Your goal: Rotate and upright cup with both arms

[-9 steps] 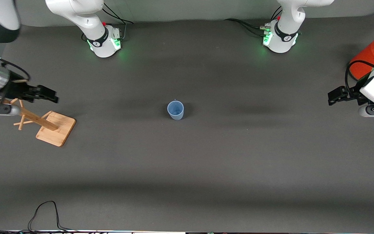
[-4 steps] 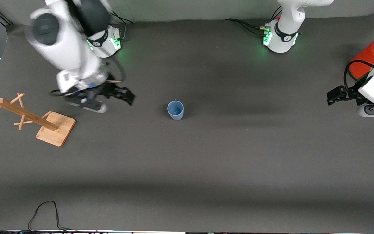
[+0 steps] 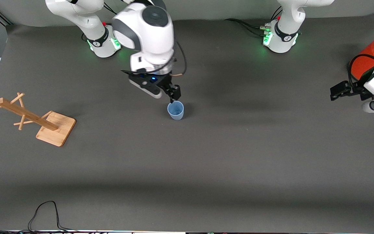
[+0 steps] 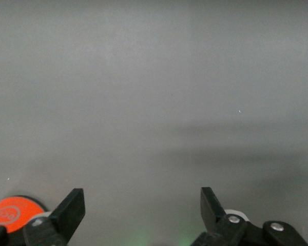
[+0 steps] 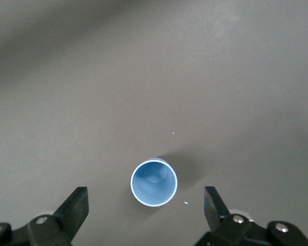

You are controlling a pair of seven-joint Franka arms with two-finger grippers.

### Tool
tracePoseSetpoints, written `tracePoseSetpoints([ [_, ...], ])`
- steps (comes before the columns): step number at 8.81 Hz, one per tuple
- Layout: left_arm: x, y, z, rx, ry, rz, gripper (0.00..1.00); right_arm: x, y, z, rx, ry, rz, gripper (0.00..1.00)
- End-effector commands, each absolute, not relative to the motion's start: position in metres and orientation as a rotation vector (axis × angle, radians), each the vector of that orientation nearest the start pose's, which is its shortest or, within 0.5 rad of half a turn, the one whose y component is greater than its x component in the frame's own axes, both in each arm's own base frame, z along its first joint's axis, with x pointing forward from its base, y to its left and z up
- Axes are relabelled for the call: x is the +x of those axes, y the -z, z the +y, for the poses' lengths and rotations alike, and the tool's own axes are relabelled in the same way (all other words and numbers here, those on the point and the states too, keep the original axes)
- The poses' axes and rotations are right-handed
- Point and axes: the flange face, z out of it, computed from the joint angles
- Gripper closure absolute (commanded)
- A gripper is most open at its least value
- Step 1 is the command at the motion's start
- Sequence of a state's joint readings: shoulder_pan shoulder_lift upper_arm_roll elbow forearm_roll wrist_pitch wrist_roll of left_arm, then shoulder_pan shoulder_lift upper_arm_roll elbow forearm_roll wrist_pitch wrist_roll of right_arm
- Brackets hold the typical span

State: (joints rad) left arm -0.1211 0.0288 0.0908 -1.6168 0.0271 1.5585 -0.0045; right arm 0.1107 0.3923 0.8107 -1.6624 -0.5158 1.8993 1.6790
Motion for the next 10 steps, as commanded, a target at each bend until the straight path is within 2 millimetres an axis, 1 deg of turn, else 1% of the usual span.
tracePoseSetpoints([
  [1, 0.562, -0.589, -0.018, -3.110, -0.154, 0.043, 0.00, 0.468, -0.430, 0.457, -3.074, 0.308, 0.891, 0.00],
  [2, 0.562, -0.588, -0.023, -3.108, -0.168, 0.052, 0.00, 0.481, -0.436, 0.446, -3.112, 0.298, 0.783, 0.00],
  [3, 0.560, -0.589, -0.025, -3.107, -0.173, 0.057, 0.00, 0.506, -0.453, 0.420, -3.145, 0.244, 0.706, 0.00],
  [4, 0.561, -0.588, -0.022, -3.108, -0.171, 0.052, 0.00, 0.536, -0.490, 0.383, -3.141, 0.114, 0.580, 0.00],
  [5, 0.561, -0.588, -0.019, -3.110, -0.178, 0.057, 0.00, 0.567, -0.521, 0.335, -3.132, 0.023, 0.521, 0.00],
  [6, 0.561, -0.587, -0.019, -3.108, -0.183, 0.059, 0.00, 0.585, -0.546, 0.295, -3.096, -0.032, 0.502, 0.00],
  [7, 0.561, -0.586, -0.019, -3.109, -0.188, 0.062, 0.00, 0.598, -0.562, 0.246, -3.084, -0.049, 0.423, 0.00],
  [8, 0.560, -0.587, -0.019, -3.109, -0.185, 0.062, 0.00, 0.606, -0.577, 0.192, -3.062, -0.080, 0.341, 0.00],
  [9, 0.561, -0.587, -0.019, -3.109, -0.183, 0.062, 0.00, 0.610, -0.587, 0.150, -3.062, -0.093, 0.265, 0.00],
  [10, 0.561, -0.587, -0.019, -3.111, -0.183, 0.062, 0.00, 0.608, -0.593, 0.122, -3.083, -0.117, 0.203, 0.00],
])
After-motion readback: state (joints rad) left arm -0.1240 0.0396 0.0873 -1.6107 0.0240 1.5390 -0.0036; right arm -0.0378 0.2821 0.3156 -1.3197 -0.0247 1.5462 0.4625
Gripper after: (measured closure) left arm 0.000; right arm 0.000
